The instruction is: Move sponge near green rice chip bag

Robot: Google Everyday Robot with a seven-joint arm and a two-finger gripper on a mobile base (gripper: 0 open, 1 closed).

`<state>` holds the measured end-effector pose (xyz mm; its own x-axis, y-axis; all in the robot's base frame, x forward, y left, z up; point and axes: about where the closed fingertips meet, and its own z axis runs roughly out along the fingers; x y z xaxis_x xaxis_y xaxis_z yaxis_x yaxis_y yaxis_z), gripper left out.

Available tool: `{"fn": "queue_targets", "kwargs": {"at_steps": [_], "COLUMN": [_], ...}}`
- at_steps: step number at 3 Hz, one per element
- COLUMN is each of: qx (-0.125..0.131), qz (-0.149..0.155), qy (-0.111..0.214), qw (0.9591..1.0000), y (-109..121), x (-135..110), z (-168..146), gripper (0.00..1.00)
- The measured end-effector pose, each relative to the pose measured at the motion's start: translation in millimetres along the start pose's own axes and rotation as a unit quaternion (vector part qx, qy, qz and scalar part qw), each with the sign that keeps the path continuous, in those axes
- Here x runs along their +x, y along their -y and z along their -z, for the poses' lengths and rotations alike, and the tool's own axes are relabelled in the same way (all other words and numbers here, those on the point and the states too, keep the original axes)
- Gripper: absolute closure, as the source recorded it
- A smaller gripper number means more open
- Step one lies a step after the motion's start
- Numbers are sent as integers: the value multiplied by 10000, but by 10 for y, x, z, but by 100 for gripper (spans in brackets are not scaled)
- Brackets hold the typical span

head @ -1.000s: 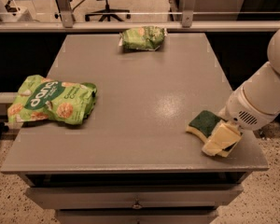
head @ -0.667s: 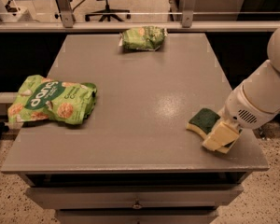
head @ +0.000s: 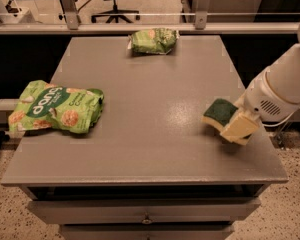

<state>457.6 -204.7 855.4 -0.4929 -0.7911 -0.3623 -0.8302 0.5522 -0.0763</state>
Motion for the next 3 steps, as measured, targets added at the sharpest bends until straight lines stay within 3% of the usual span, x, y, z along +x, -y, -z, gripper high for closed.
{"fn": "queue_targets", "kwargs": {"at_steps": [1,2,3], "qx": [250,418,364], "qz": [356,447,556], "qy": [474,614,715], "qw": [9979,9962,9952], "y": [346,424,363], "x": [-263,-380,-478], "z": [361,528,491], "gripper": [100,100,100]}}
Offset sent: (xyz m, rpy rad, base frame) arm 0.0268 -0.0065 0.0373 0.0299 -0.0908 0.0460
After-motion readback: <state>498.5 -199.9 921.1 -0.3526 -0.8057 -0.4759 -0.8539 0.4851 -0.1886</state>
